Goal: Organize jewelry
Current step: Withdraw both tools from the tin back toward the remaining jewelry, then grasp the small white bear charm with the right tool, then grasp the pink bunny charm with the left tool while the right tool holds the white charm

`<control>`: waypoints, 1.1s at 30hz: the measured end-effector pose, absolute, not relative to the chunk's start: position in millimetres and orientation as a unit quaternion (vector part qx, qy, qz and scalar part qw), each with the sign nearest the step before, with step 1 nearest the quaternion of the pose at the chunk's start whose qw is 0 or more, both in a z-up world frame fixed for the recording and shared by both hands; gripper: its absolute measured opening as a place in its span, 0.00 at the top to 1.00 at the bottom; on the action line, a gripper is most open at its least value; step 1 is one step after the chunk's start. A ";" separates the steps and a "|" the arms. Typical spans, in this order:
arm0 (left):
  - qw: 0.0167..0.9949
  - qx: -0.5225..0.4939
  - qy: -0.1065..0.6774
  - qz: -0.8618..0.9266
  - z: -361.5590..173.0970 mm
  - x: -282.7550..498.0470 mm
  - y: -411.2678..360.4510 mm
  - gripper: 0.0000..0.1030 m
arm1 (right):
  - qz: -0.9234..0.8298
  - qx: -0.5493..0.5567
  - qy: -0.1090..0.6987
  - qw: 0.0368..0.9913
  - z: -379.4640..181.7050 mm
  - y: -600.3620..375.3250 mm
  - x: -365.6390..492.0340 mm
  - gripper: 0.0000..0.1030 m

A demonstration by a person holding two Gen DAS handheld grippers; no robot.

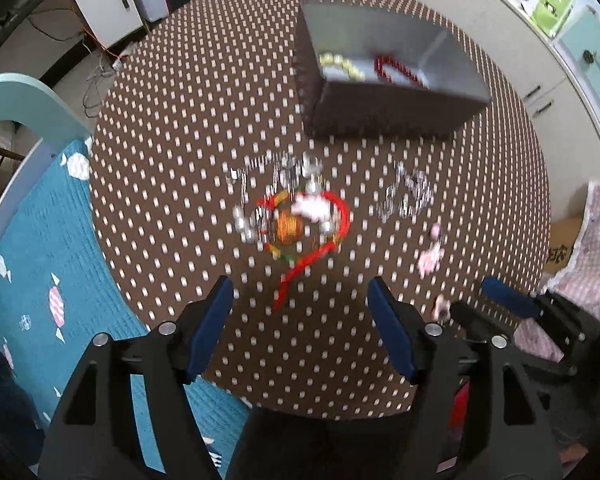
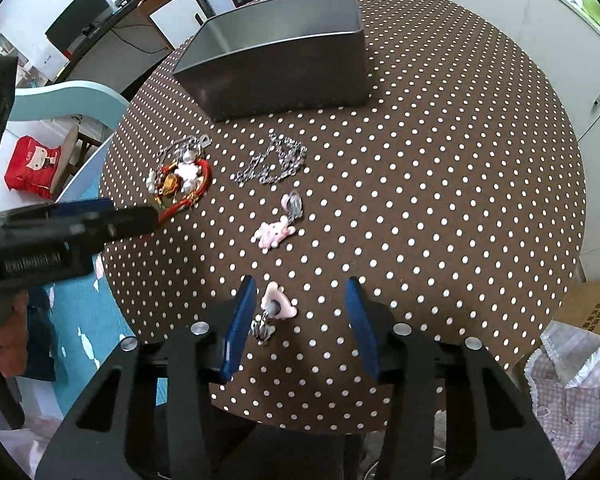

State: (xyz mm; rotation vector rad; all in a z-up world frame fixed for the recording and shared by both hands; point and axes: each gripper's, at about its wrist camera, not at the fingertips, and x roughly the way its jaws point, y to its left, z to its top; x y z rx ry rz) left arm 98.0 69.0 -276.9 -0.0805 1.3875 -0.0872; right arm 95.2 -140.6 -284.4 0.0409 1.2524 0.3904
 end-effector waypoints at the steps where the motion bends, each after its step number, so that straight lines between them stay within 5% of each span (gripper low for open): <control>1: 0.765 -0.038 0.641 -0.042 -278.7 95.1 69.0 0.32 | 0.182 0.018 0.583 0.791 -284.9 -139.2 94.5 0.59; 14: 0.759 -0.036 0.648 -0.054 -286.9 66.1 80.9 0.30 | 0.185 0.021 0.596 0.781 -298.0 -124.7 68.9 0.73; 19: 0.755 -0.029 0.652 -0.061 -290.9 56.8 79.2 0.27 | 0.170 -0.003 0.584 0.794 -299.3 -117.4 60.4 0.88; 33: 0.766 -0.020 0.637 -0.088 -280.3 57.4 66.6 0.27 | 0.158 0.022 0.577 0.801 -295.7 -132.5 64.6 0.89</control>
